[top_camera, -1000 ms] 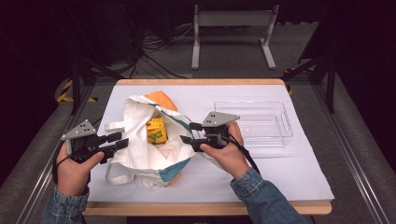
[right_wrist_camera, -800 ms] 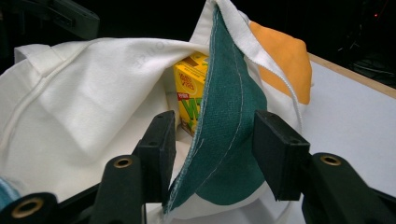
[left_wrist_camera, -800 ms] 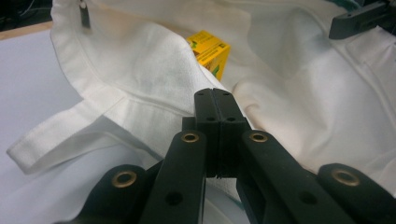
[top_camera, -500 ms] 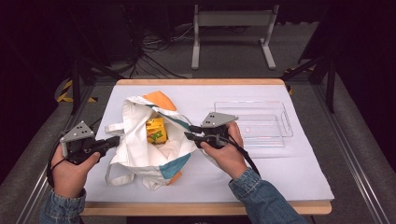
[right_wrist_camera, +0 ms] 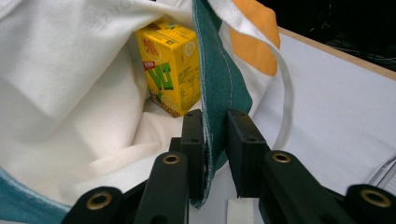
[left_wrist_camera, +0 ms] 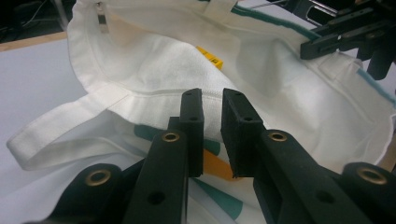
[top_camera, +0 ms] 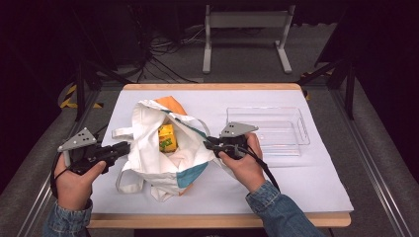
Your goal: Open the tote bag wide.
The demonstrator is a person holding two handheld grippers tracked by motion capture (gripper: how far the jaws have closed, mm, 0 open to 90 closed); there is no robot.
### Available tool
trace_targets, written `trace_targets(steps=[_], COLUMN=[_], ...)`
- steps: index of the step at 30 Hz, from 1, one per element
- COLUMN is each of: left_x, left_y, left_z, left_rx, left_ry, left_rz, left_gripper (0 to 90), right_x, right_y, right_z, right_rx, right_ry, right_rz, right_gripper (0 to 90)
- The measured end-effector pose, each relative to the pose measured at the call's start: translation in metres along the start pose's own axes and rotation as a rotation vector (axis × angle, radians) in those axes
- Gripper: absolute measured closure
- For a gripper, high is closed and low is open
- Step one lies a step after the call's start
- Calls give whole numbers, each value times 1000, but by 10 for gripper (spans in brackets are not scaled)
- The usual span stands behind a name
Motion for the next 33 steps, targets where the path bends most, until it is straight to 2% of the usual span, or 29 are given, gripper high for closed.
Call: trace_targets(steps=[1,4,6,7,9,12,15,16,18,19,22,23,25,29,33], left_x=[3,9,13,15,18,18,17,17,16,15,13,12,12,11,10], left_y=[1,4,5,5,5,5,5,4,2,1,-1,-1,-2,-3,-11], left_z=[2,9,16,21,31,41,48,49,50,50,49,49,49,45,37], left_rx=[-3,0,21,37,62,64,77,81,72,60,73,83,98,107,123], left_ry=[-1,-10,-15,-25,-51,-88,-117,-122,-130,-139,-168,-180,-186,-191,-167], left_rz=[-7,0,8,24,46,53,60,75,76,80,101,107,117,110,88], left_gripper=[757,607,470,409,359,355,397,448,512,592,838,877,890,894,894], right_x=[-1,-3,-2,-1,-1,0,0,-1,0,0,1,1,2,3,2], right_y=[0,-4,-6,-7,-8,-9,-10,-10,-10,-10,-11,-11,-11,-10,-6], right_z=[0,1,1,2,2,1,1,1,0,0,-1,-1,-1,-1,-3], right_rx=[-1,6,4,4,5,7,9,10,11,11,11,9,8,4,-13], right_ry=[-1,-2,-4,-5,-8,-6,-5,-4,0,4,10,12,14,16,18], right_rz=[-1,-8,-18,-23,-30,-32,-33,-33,-33,-33,-34,-36,-39,-40,-31], right_gripper=[775,777,777,777,776,774,772,771,768,767,768,769,769,772,785])
Point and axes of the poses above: each handheld gripper's, and its own axes: z roughly forward along the jaws, x roughly out of its top, y roughly to its right, the point moved 2 cm from there along z, roughly forward along the jaws
